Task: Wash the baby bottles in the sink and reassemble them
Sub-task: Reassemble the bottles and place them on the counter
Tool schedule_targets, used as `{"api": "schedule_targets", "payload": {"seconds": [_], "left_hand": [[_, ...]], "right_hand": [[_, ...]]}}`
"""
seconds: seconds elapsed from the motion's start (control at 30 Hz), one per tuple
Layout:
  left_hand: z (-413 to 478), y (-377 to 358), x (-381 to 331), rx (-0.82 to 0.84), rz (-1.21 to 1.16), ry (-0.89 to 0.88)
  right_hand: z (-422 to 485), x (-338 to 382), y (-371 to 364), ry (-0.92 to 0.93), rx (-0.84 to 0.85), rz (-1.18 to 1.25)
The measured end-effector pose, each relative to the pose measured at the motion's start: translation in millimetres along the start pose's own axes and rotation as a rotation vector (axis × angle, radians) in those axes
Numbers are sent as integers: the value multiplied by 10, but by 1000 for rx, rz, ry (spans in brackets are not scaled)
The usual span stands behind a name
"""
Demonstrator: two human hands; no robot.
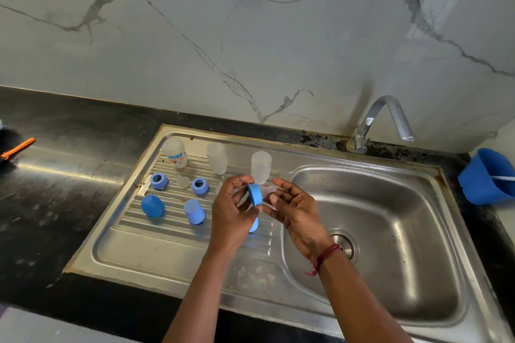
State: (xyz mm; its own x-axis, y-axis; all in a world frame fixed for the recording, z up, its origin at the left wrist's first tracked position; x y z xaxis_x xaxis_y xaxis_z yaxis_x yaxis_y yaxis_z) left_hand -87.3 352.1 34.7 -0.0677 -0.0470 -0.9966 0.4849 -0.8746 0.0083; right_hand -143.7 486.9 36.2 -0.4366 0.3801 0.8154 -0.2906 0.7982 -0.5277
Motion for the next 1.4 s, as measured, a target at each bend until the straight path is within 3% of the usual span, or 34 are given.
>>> {"api": "schedule_targets", "payload": {"seconds": [0.23, 0.43, 0.8, 1.17, 1.4], "left_hand": [[-11, -159, -119, 20, 185, -113], [10, -167, -151, -3, 257, -1], [381, 355, -150, -332, 230, 45], [990, 1169, -1, -471, 409, 241], [1610, 1549, 139, -340, 697, 258]], "right_hand": [[154, 20, 22, -84, 63, -194], [334, 55, 104, -125, 94, -176], [406, 77, -26, 112, -92, -545], [505, -40, -224, 94, -180, -779], [626, -92, -367, 139, -155, -876]]}}
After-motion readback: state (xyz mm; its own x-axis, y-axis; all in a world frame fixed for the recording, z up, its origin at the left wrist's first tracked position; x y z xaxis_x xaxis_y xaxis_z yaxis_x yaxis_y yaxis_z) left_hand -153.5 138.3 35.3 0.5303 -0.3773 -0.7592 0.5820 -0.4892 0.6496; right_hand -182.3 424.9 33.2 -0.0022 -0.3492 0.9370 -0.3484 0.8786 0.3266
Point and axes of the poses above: each hand's wrist, its own z-axis towards the middle knuckle, its own y-axis out of the back of the hand, x = y × z, the point moved 1 cm from there along z, towards the middle knuckle
